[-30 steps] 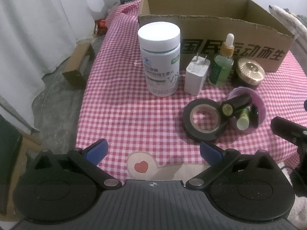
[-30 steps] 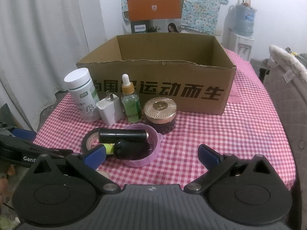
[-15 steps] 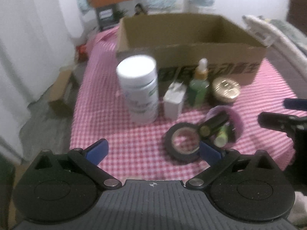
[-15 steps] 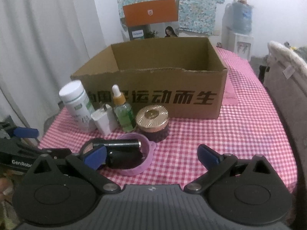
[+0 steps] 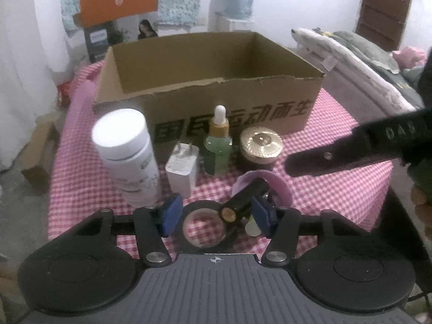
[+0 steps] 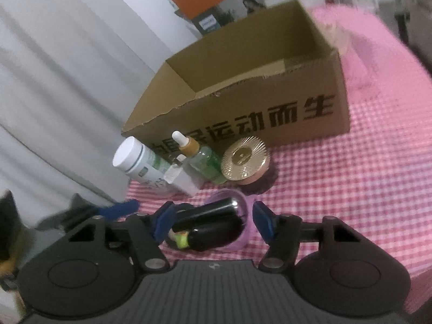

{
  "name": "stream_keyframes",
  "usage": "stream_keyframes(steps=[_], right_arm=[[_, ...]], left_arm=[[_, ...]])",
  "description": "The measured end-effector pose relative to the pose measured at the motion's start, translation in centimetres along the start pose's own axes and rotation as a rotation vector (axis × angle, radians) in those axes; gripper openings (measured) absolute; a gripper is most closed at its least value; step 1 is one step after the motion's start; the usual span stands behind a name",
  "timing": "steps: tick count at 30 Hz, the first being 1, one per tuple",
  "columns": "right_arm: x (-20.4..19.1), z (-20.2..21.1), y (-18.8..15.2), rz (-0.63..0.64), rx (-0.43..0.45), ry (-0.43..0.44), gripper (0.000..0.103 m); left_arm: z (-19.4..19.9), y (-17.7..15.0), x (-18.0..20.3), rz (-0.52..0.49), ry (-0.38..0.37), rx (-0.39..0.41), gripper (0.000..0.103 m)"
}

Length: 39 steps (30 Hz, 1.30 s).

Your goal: Organize rigid objects

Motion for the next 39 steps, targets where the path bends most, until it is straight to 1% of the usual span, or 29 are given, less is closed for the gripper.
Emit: stream_keyframes(steps=[1,4,5,6,7,11,18,21,25,28,30,32,36,39], right_arm=[[0.1,-0.4,0.2,-0.023,-0.020,0.024,0.061],[0.2,-1.7,0.6,-0.083,-0.087,0.082,0.055],[0.3,-2.2,0.7,-0.100,-0.112,0.092,0.052],[0.3,-2.7,0.8,-0.114,-0.137,0.098,0.051],[0.4,-3.0,0.9,-0.125,-0.157,0.101,0.048],[0.7,-4.2,1.4,-0.159,-0.233,0.080,0.045],[1.1,-5.4,2.6,-0.200,-0.333,0.014,0.045],[1.3,-6.2,3.0,-0.219,-0.379,-0.021,0.046],[1.0,-7.1,3.4,-0.242,-0.425,-0.047,0.046],[1.1,-8.1,3.2,-0.265,-0.435,-0.056,0.046],[0.9,-8.4,3.3,-0.266,-0.428,-0.056,0.045],[0.8,-8.3,3.2,-0.266,-0.401,-0.049,0.041],[1.4,-7.3,2.9,-0.291,-0.343,-0.003,0.034],[1.2,-6.2,2.8,-0.276,-0.286,0.025,0.030]], left_arm=[[-0.2,0.0,0.0,0.004,-0.018,-0.012,0.050],[-1.0,-0.1,-0.1,0.029,-0.075,-0.058,0.039],[-1.2,-0.1,-0.2,0.038,-0.090,-0.069,0.035],[-1.4,-0.2,-0.2,0.044,-0.106,-0.081,0.028],[-1.6,-0.2,-0.1,0.049,-0.120,-0.093,0.026],[-1.8,-0.2,0.1,0.058,-0.143,-0.108,0.024],[-2.3,0.7,-0.2,0.052,-0.164,-0.136,0.025],[-2.8,1.0,-0.2,0.043,-0.163,-0.160,0.027],[-3.5,1.3,0.2,0.032,-0.194,-0.205,0.028],[-4.0,1.3,0.7,0.027,-0.218,-0.236,0.026],[-4.1,1.4,0.8,0.019,-0.209,-0.230,0.026],[-4.0,1.2,0.9,0.021,-0.208,-0.223,0.024],[-3.0,1.0,1.4,0.002,-0.210,-0.188,0.021],[-2.3,0.9,2.1,-0.032,-0.173,-0.141,0.021]])
Point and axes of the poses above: each gripper's, at about its wrist camera, not at the fingertips, and z roughly against the way its jaws point, x to its right, y to its top, the point moved 7 cm from there along -z, roughly the way its jaws point, and after that the axes turned 8 degrees about -x, right-handed, at the moved point
